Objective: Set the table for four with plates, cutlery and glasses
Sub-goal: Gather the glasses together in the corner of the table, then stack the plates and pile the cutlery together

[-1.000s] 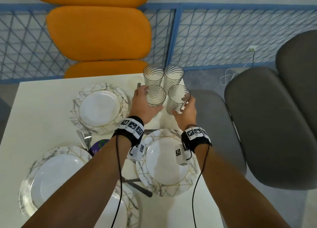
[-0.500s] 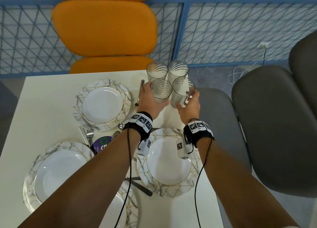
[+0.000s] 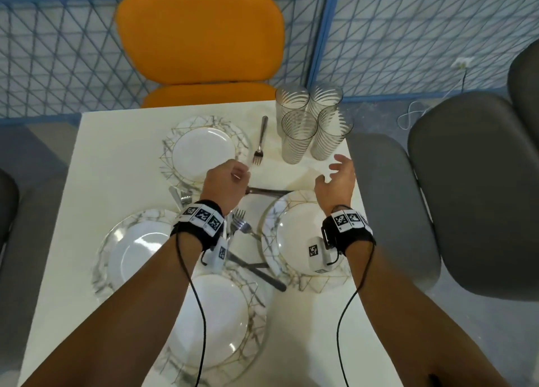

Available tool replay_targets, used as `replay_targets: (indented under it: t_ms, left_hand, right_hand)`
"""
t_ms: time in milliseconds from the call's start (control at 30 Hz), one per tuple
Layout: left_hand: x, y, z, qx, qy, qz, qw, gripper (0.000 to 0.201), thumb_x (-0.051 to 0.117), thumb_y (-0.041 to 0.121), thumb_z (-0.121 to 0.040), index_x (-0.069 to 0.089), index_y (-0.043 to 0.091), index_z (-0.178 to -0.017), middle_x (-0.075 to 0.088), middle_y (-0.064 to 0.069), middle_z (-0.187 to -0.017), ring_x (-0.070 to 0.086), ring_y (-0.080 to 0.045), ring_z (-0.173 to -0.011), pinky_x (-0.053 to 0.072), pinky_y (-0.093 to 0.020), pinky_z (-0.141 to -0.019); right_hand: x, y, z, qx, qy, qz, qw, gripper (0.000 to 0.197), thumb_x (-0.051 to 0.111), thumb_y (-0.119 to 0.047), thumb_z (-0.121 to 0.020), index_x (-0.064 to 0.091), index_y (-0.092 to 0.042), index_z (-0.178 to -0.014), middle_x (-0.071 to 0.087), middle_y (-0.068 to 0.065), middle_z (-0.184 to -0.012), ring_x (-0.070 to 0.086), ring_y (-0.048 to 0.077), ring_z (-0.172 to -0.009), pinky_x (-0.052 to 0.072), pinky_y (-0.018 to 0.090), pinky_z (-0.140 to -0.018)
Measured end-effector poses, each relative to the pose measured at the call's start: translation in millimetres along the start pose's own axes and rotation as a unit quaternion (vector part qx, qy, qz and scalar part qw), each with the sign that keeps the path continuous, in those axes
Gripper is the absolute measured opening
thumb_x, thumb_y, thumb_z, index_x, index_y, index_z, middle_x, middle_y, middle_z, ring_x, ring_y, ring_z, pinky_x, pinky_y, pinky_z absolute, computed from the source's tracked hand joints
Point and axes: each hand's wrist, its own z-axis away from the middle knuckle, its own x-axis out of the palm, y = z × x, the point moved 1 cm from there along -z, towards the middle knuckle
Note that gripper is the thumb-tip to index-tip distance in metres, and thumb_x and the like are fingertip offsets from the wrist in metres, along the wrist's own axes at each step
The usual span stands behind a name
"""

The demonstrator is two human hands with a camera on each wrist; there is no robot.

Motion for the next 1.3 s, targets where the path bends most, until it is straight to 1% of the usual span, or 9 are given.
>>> replay_targets:
  t_ms: [267,400,567,667,733,867,1033,1200,1300]
  left_hand:
    - [-45.8,-65.0,52.9,-0.022,-0.052,-0.026,0.998,0.007,0.068,0.021,-0.096,0.073,0.015,-0.095,0.070,0.010,-0.084,0.064,-0.002,-0.077,0.048,-0.009,-0.074]
    - [-57.8,-90.0,78.4,-0.033,-0.126,-0.053,0.990,0.009,0.072,0.032,-0.091,0.068,0.030,-0.084,0.071,0.010,-0.083,0.067,-0.009,-0.081,0.054,-0.022,-0.074]
    - [-62.3,-110.5,106.3,-0.029,-0.222,-0.114,0.968,0.024,0.082,0.036,-0.082,0.075,0.021,-0.099,0.074,0.003,-0.095,0.070,-0.018,-0.090,0.058,-0.033,-0.087]
    - [-68.4,-122.0,115.9,-0.006,-0.230,-0.129,0.965,0.012,0.079,0.019,-0.087,0.078,0.018,-0.099,0.074,0.002,-0.096,0.068,-0.014,-0.090,0.056,-0.027,-0.088]
    - [-71.4,-126.3,119.1,-0.010,-0.217,-0.114,0.969,0.012,0.075,0.009,-0.090,0.080,0.014,-0.098,0.071,0.002,-0.094,0.064,-0.011,-0.086,0.050,-0.012,-0.079]
    - [-81.0,-131.0,124.9,-0.045,-0.200,-0.034,0.978,0.008,0.076,0.015,-0.092,0.079,0.020,-0.098,0.072,0.009,-0.091,0.065,-0.002,-0.082,0.047,-0.002,-0.071]
    - [-101.0,-145.6,136.4,-0.079,-0.212,0.026,0.974,0.004,0.073,0.036,-0.094,0.071,0.033,-0.096,0.073,0.007,-0.099,0.067,-0.008,-0.095,0.046,-0.017,-0.077]
    - [-104.7,-161.6,159.8,-0.173,-0.200,0.157,0.952,0.039,0.069,0.056,-0.092,0.076,0.020,-0.106,0.079,0.001,-0.105,0.072,-0.020,-0.104,0.053,-0.039,-0.097]
    - [-100.0,-141.6,167.0,-0.174,-0.134,0.236,0.947,0.028,0.064,0.048,-0.098,0.074,0.025,-0.110,0.078,0.006,-0.108,0.070,-0.011,-0.106,0.052,-0.029,-0.092]
  right_hand:
    - [35.0,-47.5,107.3,-0.076,-0.122,0.013,0.989,0.026,0.060,-0.001,-0.086,0.063,-0.020,-0.104,0.066,-0.002,-0.093,0.061,0.016,-0.080,0.051,0.024,-0.073]
    - [55.1,-58.8,155.2,-0.096,-0.230,0.066,0.966,0.013,0.066,-0.010,-0.088,0.068,-0.020,-0.097,0.067,-0.008,-0.086,0.059,0.007,-0.074,0.049,0.016,-0.071]
    - [64.3,-45.3,189.3,-0.091,-0.365,0.204,0.904,0.032,0.075,-0.033,-0.086,0.068,-0.015,-0.112,0.064,-0.003,-0.099,0.058,0.011,-0.089,0.049,0.025,-0.086]
    - [68.4,-46.7,204.8,-0.081,-0.374,0.227,0.896,0.033,0.070,-0.042,-0.086,0.071,-0.015,-0.105,0.069,0.000,-0.098,0.061,0.014,-0.088,0.051,0.029,-0.083]
    - [69.8,-45.0,211.0,-0.076,-0.378,0.240,0.891,0.028,0.066,-0.041,-0.089,0.073,-0.016,-0.098,0.071,0.000,-0.092,0.061,0.014,-0.084,0.046,0.025,-0.075]
    - [65.2,-46.2,217.7,-0.068,-0.375,0.197,0.903,0.020,0.059,-0.031,-0.097,0.068,-0.013,-0.100,0.063,-0.002,-0.088,0.057,0.017,-0.084,0.038,0.024,-0.073]
    - [47.5,-58.0,205.8,-0.071,-0.360,0.168,0.915,0.018,0.054,-0.026,-0.100,0.064,-0.011,-0.106,0.067,0.008,-0.100,0.062,0.025,-0.093,0.046,0.031,-0.081]
    - [30.6,-50.5,180.4,0.011,-0.283,0.069,0.957,0.010,0.058,-0.032,-0.097,0.064,-0.029,-0.090,0.065,-0.007,-0.082,0.058,0.015,-0.080,0.044,0.025,-0.072]
    - [21.1,-51.2,173.6,0.045,-0.272,0.024,0.961,0.015,0.061,-0.043,-0.093,0.067,-0.029,-0.088,0.067,-0.011,-0.086,0.061,0.011,-0.081,0.048,0.030,-0.079]
